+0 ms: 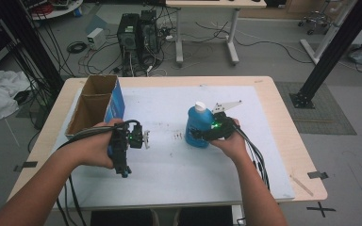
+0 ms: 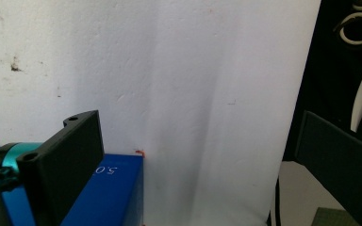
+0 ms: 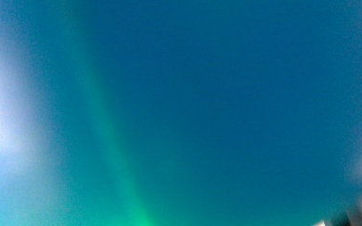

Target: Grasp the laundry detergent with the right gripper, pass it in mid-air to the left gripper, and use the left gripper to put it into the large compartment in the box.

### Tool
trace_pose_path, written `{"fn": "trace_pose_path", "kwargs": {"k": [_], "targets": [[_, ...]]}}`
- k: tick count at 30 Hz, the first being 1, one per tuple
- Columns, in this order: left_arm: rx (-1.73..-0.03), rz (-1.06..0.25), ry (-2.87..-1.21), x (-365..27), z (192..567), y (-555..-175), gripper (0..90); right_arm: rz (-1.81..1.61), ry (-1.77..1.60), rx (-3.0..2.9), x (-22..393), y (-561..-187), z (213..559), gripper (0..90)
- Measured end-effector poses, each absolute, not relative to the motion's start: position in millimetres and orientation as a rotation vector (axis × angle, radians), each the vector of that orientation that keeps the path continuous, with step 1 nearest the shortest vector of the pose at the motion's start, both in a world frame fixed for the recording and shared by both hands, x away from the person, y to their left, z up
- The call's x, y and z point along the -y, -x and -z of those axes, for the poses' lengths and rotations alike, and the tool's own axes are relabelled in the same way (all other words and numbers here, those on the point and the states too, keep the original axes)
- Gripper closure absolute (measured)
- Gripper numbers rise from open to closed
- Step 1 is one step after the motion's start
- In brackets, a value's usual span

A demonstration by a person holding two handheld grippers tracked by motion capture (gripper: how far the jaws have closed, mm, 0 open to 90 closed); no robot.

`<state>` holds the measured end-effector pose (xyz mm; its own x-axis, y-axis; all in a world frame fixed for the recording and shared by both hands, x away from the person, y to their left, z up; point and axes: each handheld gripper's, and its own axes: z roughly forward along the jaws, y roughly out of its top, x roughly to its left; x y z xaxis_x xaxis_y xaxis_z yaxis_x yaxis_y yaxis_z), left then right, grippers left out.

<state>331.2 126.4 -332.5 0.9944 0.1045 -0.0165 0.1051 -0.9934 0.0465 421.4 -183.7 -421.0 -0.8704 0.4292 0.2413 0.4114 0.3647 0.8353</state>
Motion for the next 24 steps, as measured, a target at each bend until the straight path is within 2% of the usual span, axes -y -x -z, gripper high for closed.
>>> {"fn": "trace_pose_path", "kwargs": {"k": [24], "targets": [[-0.161, 0.028, -3.099, -123.7, 335.6, -332.7, 1.8, -1.536, -0.689, -2.525, 182.0, -416.0, 419.1, 42.6]]}}
